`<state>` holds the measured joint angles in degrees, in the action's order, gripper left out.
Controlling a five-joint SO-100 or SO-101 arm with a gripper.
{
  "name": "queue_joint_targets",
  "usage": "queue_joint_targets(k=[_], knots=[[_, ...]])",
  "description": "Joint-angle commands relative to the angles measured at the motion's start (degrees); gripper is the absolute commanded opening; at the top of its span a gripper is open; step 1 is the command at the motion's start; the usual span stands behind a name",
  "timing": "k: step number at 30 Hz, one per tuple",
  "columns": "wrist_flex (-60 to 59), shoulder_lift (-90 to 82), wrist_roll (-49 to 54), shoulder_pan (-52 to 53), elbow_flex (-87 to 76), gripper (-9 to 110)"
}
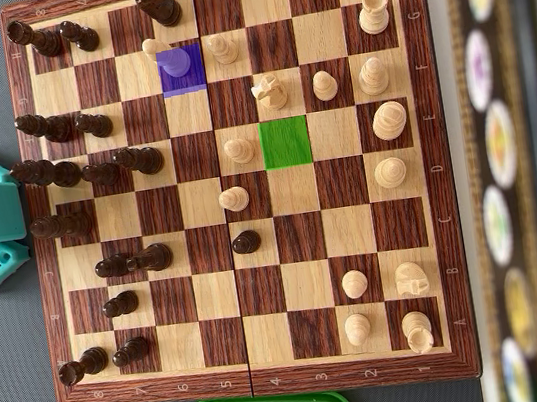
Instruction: Play chess
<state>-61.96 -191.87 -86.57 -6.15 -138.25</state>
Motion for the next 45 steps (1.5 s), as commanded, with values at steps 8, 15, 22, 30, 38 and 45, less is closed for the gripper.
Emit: queue_joint_targets(k=[8, 15, 22, 30, 38, 45], knots=[[-10.90, 1.05, -0.44, -2.46, 2.46, 14], [-11.95, 14.59, 0.09, -7.38, 6.50, 14], [-19.69, 29.44, -0.35, -8.44, 15.64, 14], [-24.87, 43.24, -0.44, -11.87, 26.02, 14], [-25.14, 52.12, -5.89, -17.23, 27.42, 14], [-24.52, 59.41, -10.81, -20.48, 28.12, 14]])
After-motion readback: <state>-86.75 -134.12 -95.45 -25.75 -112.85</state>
